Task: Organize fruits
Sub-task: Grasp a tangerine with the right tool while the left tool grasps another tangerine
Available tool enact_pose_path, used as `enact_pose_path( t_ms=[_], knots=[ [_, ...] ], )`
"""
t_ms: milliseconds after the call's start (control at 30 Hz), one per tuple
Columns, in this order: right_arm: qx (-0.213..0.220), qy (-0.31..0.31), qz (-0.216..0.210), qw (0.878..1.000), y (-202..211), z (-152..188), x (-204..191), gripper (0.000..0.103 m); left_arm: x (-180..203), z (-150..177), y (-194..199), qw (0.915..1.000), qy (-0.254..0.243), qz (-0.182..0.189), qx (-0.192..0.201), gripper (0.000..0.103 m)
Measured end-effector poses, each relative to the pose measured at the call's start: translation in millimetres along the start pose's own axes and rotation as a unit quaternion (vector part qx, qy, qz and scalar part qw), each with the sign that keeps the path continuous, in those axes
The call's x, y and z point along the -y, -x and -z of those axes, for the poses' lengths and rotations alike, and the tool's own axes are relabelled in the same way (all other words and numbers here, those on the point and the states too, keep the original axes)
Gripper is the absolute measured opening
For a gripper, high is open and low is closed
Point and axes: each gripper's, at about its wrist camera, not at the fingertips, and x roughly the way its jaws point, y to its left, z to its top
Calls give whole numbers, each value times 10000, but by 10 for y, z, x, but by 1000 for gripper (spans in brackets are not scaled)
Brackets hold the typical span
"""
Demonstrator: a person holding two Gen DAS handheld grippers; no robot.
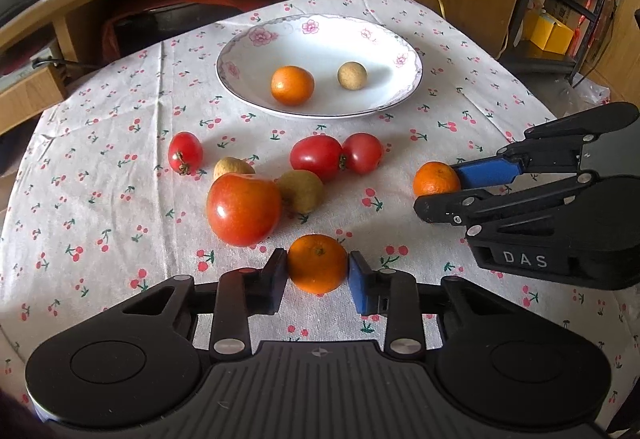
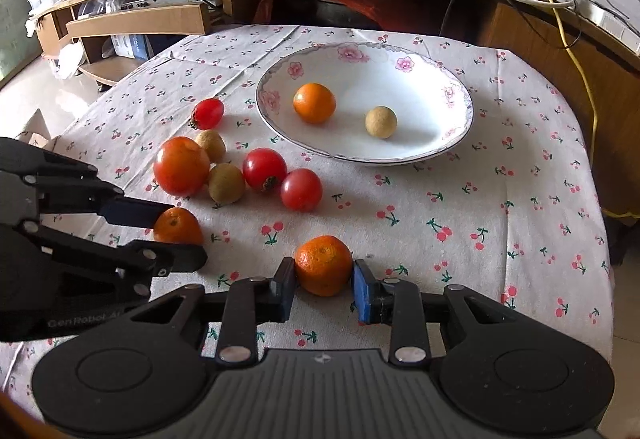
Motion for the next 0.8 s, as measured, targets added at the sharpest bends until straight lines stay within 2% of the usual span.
enact_pose_path(
  t_ms=[167, 233, 333, 367, 433, 800],
  knots=[
    [-24, -48, -44, 10000, -16, -1, 31, 33, 19, 11, -18, 9999, -76, -73, 5, 54],
    [-2, -44, -52, 10000, -18, 0, 38, 33, 13, 14, -22, 10000, -71, -69, 13, 54],
    [3, -89, -71, 9999, -14, -4, 44, 33, 8, 14, -23, 10000, -73, -40, 10, 52],
    [-11, -110, -79, 9999, -11, -7, 50, 33, 9, 15, -20, 10000, -72, -19, 10, 46],
    [-38, -106, -59, 9999, -5, -12, 45, 33, 14, 11, -7, 10000, -80, -20, 17, 40],
    [122, -4, -29, 9999, 106, -72, -37, 32, 60, -39, 70, 9999, -87, -29, 134, 39]
  ],
)
